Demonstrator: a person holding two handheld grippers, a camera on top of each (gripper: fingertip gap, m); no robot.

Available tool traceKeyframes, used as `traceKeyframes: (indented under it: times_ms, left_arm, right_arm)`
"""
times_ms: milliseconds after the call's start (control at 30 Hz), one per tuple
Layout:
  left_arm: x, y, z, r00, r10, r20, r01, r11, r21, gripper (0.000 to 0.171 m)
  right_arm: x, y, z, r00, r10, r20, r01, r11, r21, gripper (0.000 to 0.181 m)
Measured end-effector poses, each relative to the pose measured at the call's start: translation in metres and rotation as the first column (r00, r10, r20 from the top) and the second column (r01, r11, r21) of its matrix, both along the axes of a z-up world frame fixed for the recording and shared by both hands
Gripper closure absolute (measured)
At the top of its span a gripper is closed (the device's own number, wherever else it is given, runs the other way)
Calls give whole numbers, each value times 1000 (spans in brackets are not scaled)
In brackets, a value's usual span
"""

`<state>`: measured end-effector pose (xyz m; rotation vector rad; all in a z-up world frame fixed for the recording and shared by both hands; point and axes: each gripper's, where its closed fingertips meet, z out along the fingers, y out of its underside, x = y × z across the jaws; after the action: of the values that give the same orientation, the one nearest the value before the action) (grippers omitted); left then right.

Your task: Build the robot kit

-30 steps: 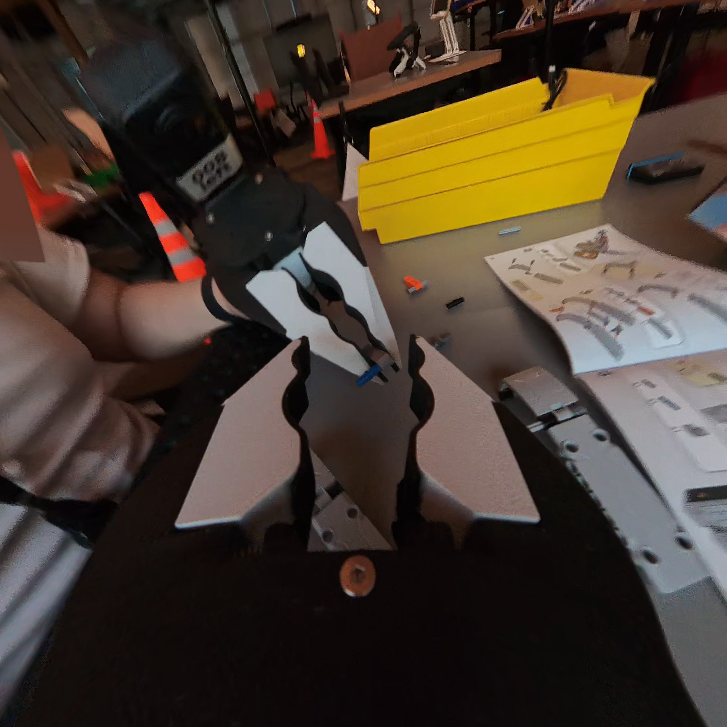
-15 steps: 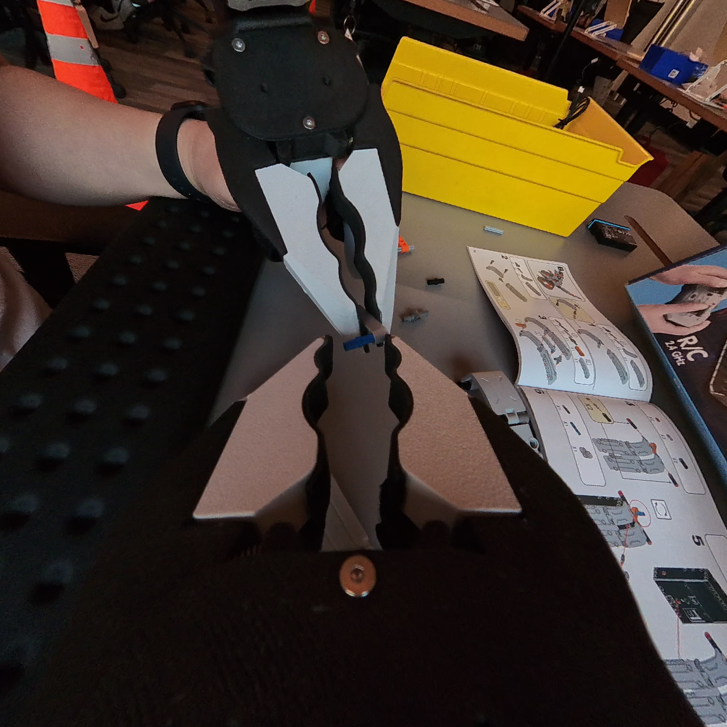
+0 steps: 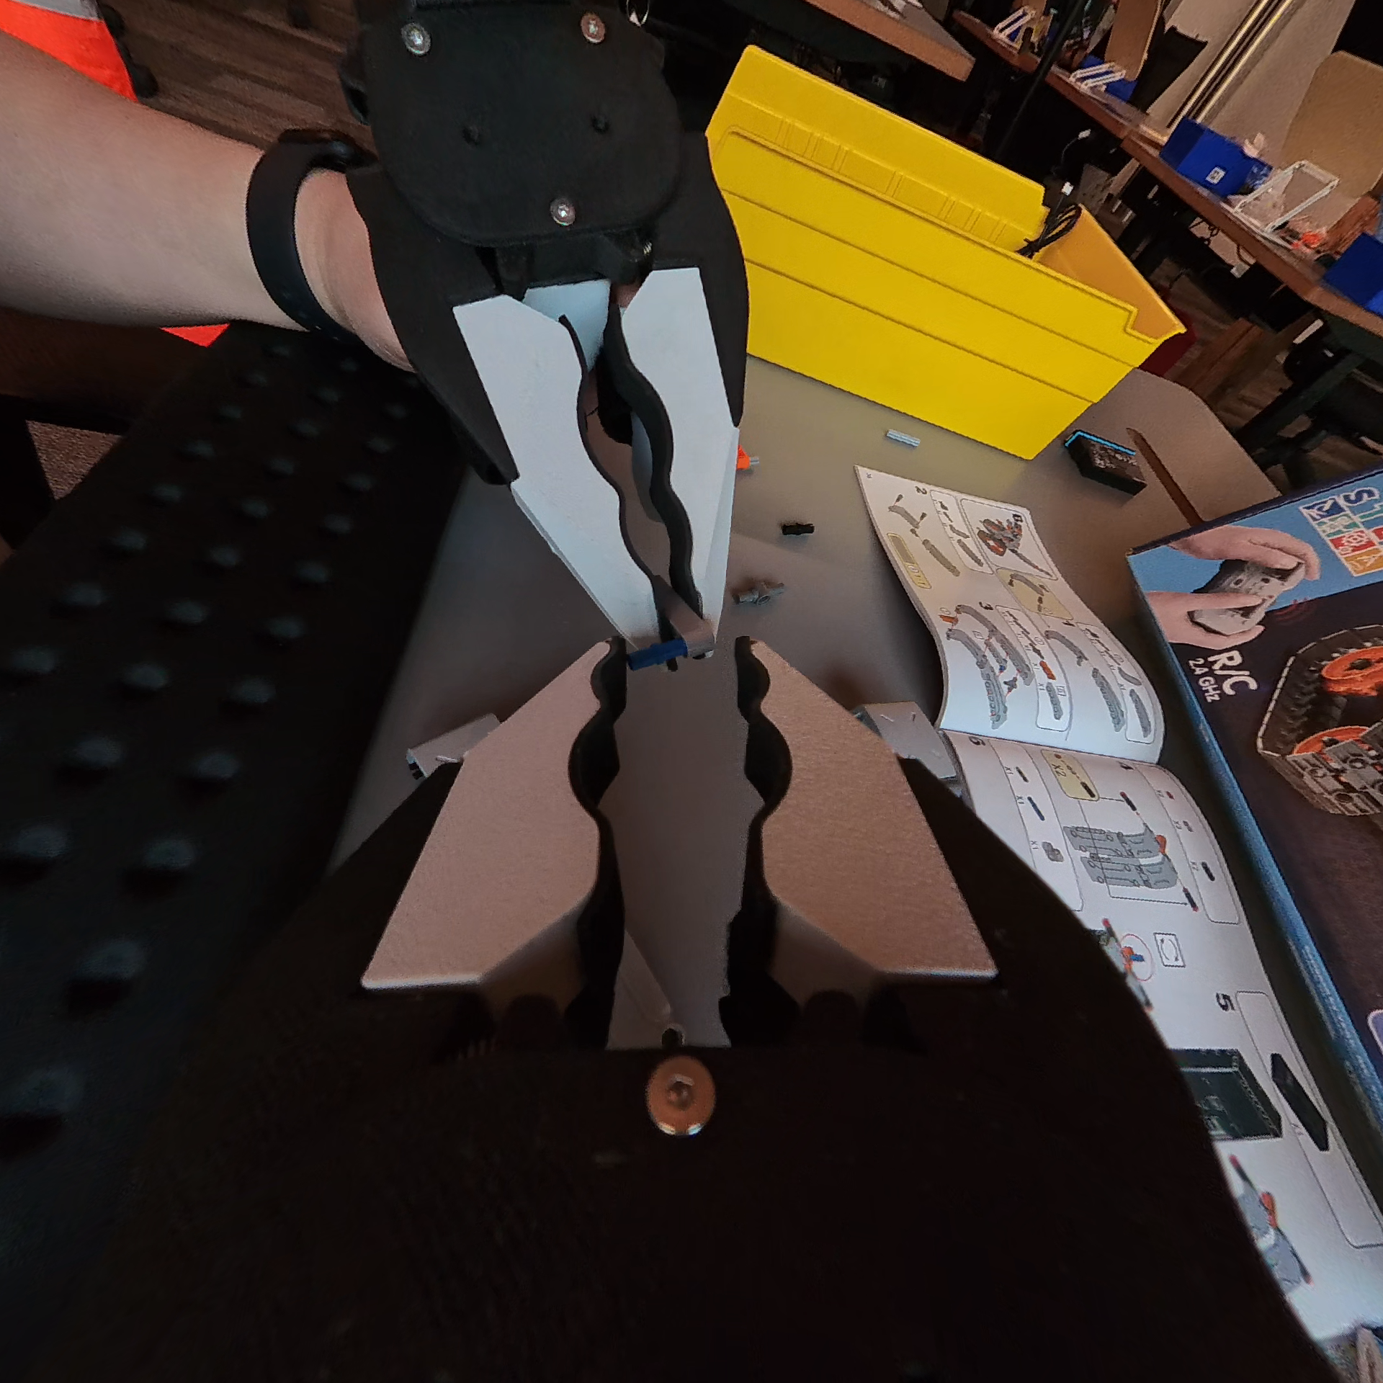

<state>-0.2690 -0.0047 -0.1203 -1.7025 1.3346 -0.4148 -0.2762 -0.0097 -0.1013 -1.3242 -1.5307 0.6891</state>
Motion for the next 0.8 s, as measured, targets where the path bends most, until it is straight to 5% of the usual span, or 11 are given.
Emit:
traceKeyframes:
  times_ms: [800]
  left_arm:
    - [2,-7,6,999,-41,22,41,999,14,165]
  right_arm:
    - [0,-10,5,999,43,-8,-43,998,36,160]
